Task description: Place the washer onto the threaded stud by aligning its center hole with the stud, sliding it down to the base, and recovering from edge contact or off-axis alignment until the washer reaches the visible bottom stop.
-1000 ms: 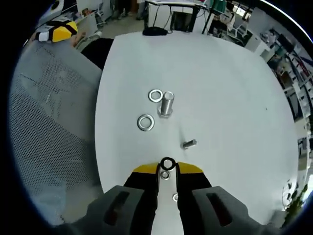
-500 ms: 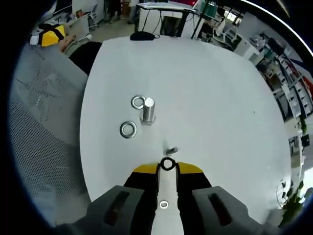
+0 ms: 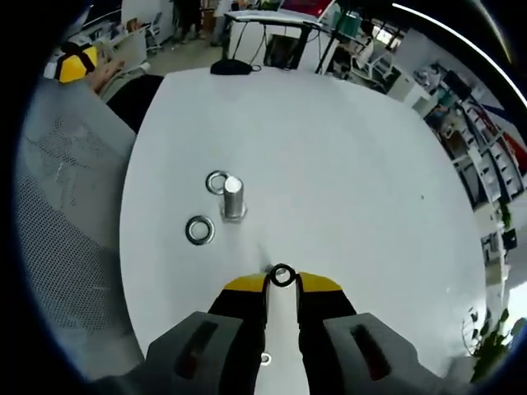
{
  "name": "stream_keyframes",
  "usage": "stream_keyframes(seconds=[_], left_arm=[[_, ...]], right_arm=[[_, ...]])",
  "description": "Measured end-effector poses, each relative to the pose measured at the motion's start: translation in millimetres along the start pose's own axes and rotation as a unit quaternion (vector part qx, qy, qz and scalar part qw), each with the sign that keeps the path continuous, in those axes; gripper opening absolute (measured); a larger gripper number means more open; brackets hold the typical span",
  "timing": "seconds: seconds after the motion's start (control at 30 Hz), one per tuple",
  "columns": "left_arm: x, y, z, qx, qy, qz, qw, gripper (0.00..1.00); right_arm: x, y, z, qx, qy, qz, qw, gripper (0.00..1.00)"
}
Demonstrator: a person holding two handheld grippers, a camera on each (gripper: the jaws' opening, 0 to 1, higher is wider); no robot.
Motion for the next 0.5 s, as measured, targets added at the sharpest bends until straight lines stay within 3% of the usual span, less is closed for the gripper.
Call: stream_keyframes(seconds=[0.5], left_arm=[[-0.4, -0.2, 0.0, 0.001, -0.001, -0.001, 1.0, 0.04]], right_arm=[[2.6, -0.9, 9.5, -0.015, -0.017, 0.003, 0.9997, 0.14]])
Point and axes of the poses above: the point that each gripper's makers call its tool centre point, and the gripper's own axes: z roughly forward along the fingers, x roughly to its right, y roughly out of its underside, the point moved 9 cm from there along -z, roughly backward along the fingers, and after that the axes turned 15 degrees about x, right-handed, at the moved point
